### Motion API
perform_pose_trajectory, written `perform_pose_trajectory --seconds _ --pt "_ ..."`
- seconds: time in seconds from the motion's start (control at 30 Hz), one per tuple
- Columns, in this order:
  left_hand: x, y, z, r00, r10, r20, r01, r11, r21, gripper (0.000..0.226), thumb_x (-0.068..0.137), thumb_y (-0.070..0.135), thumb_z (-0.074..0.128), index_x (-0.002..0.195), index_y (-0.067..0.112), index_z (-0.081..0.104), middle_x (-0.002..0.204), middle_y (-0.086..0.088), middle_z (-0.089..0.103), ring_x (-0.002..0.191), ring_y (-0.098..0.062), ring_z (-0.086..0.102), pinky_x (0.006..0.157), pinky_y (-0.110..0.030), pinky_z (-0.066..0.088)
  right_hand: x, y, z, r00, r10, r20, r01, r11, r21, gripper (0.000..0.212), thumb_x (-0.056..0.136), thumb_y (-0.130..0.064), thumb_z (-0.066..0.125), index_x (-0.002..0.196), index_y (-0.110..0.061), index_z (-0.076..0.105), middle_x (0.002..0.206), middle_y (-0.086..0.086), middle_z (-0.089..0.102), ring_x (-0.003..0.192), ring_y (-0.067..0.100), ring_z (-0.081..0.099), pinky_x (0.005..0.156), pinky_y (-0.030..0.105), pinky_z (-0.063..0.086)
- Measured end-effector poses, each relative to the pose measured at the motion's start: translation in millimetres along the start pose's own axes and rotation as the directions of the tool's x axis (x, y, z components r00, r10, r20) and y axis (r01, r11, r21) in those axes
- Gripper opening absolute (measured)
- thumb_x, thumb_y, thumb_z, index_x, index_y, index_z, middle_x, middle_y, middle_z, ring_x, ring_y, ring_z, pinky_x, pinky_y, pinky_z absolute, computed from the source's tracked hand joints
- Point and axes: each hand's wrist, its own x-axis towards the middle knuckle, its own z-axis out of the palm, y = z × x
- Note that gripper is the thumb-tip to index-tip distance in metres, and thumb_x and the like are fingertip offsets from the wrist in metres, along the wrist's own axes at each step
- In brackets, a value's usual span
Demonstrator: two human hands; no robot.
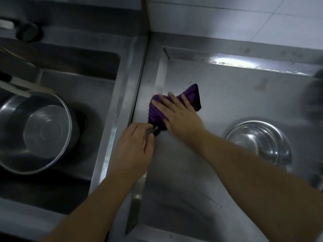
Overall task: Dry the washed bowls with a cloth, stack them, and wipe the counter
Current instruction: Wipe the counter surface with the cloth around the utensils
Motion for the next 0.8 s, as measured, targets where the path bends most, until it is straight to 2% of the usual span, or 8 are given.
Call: perform_pose_trajectory --seconds 0.2,0.4,0.47,0.6,0.63,0.7,0.73,0.8 --pt "-1 9 5 1.000 -0.023 0.000 0.023 0.999 0.023 0.022 0.104 0.025 0.058 0.123 0.018 0.066 0.121 0.005 0.063 0.110 -0.012 0.054 0.093 -0.028 0.041 60 69 -31 0.947 0.310 -0.088 -0.306 0.951 0.054 0.061 0.110 -0.038 0.031 0.168 -0.034 0.013 0.175 -0.001 0.024 0.162 0.034 0.016 0.130 0.057 0.008" --pt "-1 30 25 0.999 0.023 0.045 -0.022 0.999 -0.031 0.027 0.105 0.031 0.051 0.122 0.017 0.066 0.117 0.008 0.061 0.110 -0.014 0.057 0.094 -0.031 0.048 0 114 -46 0.777 0.603 -0.179 -0.595 0.797 0.102 0.063 0.109 -0.037 0.036 0.169 -0.033 0.015 0.176 0.000 0.021 0.162 0.033 0.016 0.129 0.061 0.009" --pt "0 39 34 0.996 0.040 0.085 -0.037 0.999 -0.037 0.029 0.104 0.034 0.051 0.122 0.018 0.066 0.118 0.008 0.061 0.111 -0.015 0.058 0.095 -0.032 0.049 -41 141 -46 0.633 0.748 -0.198 -0.734 0.662 0.154 0.064 0.108 -0.037 0.039 0.168 -0.036 0.015 0.175 -0.003 0.022 0.161 0.031 0.018 0.128 0.061 0.007" --pt "-3 57 46 0.991 0.087 0.101 -0.080 0.994 -0.071 0.026 0.104 0.031 0.052 0.120 0.018 0.069 0.116 0.008 0.064 0.106 -0.010 0.057 0.094 -0.026 0.047 -94 190 -54 0.078 0.982 -0.170 -0.919 0.137 0.369 0.064 0.107 -0.039 0.039 0.168 -0.038 0.017 0.176 -0.006 0.021 0.162 0.030 0.016 0.127 0.060 0.003" --pt "-5 60 47 0.991 0.089 0.098 -0.081 0.994 -0.078 0.027 0.103 0.031 0.053 0.120 0.019 0.069 0.115 0.009 0.064 0.106 -0.009 0.057 0.093 -0.024 0.046 -92 193 -54 -0.005 0.987 -0.158 -0.916 0.059 0.396 0.064 0.107 -0.039 0.039 0.168 -0.038 0.017 0.176 -0.006 0.021 0.163 0.030 0.014 0.127 0.061 0.002" --pt "-8 64 49 0.991 0.079 0.104 -0.070 0.994 -0.089 0.026 0.103 0.031 0.053 0.121 0.021 0.069 0.116 0.011 0.063 0.106 -0.007 0.058 0.093 -0.021 0.045 -76 187 -54 0.022 0.988 -0.155 -0.917 0.082 0.390 0.067 0.107 -0.038 0.040 0.168 -0.038 0.015 0.176 -0.006 0.019 0.162 0.031 0.013 0.128 0.062 0.001" --pt "-10 65 51 0.991 0.076 0.111 -0.067 0.994 -0.088 0.024 0.103 0.030 0.054 0.121 0.021 0.069 0.116 0.012 0.062 0.107 -0.007 0.058 0.094 -0.021 0.045 -67 178 -53 0.142 0.975 -0.170 -0.914 0.195 0.355 0.068 0.106 -0.038 0.041 0.168 -0.037 0.014 0.176 -0.005 0.020 0.162 0.032 0.015 0.127 0.062 0.002" --pt "-10 66 54 0.987 0.081 0.135 -0.072 0.995 -0.075 0.022 0.106 0.026 0.055 0.122 0.021 0.069 0.117 0.013 0.062 0.109 -0.009 0.059 0.096 -0.024 0.047 -53 159 -48 0.541 0.814 -0.212 -0.785 0.579 0.220 0.069 0.104 -0.035 0.045 0.168 -0.032 0.019 0.174 -0.002 0.027 0.159 0.033 0.022 0.127 0.061 0.006"
